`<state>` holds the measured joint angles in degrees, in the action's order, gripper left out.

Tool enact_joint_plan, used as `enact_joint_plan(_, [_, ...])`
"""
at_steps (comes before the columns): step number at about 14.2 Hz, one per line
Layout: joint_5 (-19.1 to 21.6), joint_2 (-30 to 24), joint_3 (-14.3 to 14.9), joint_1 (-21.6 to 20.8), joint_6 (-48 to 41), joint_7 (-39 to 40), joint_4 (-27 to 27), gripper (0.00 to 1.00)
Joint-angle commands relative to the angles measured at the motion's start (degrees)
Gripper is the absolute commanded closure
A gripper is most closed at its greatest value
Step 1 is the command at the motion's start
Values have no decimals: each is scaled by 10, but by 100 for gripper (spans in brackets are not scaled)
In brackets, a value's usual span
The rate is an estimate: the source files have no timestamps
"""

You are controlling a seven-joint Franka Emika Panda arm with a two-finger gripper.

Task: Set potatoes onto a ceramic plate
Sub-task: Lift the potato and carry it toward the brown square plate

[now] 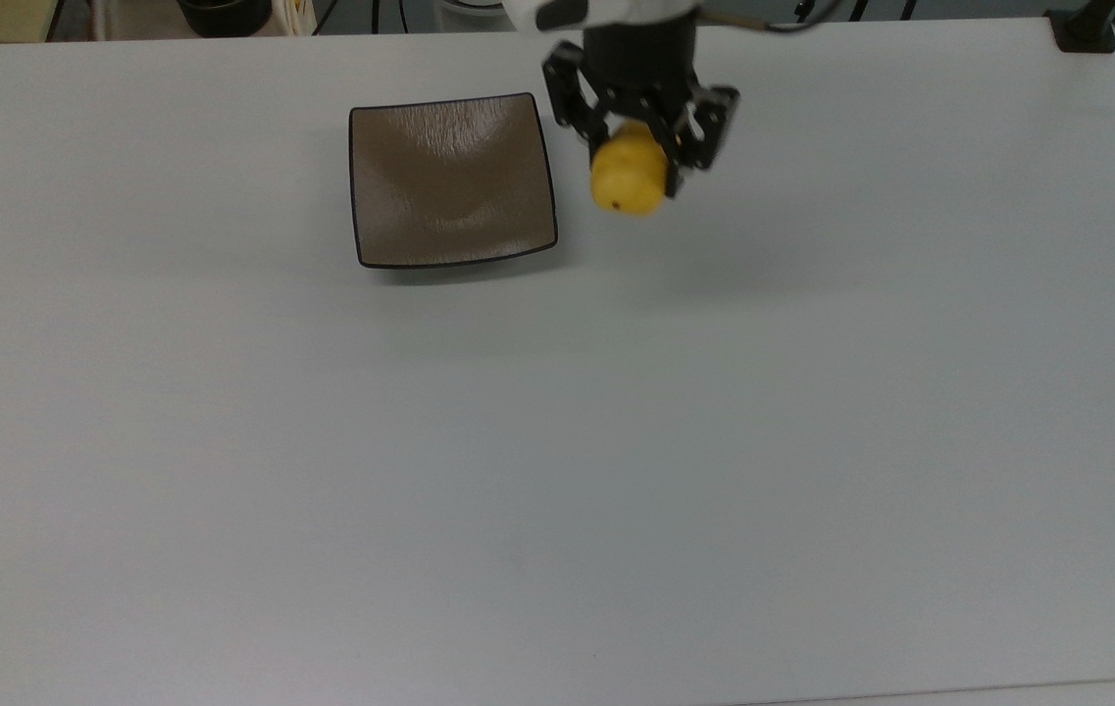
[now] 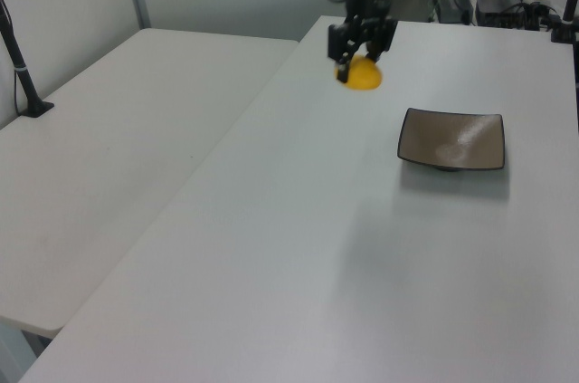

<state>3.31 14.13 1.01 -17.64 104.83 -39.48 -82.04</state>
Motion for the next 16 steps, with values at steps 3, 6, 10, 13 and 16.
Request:
enact_joint_plan(3, [30, -132, 1, 39, -68, 211, -102, 88])
enact_joint_plan(6, [29, -165, 1, 59, -121, 331, -147, 88])
enact_joint_plan(10, [21, -210, 2, 76, -112, 412, -242, 88])
enact_joint_plan(13, [10, -227, 2, 82, -56, 412, -317, 85])
enact_joint_plan(16, [-14, -228, 2, 90, 53, 412, -399, 84])
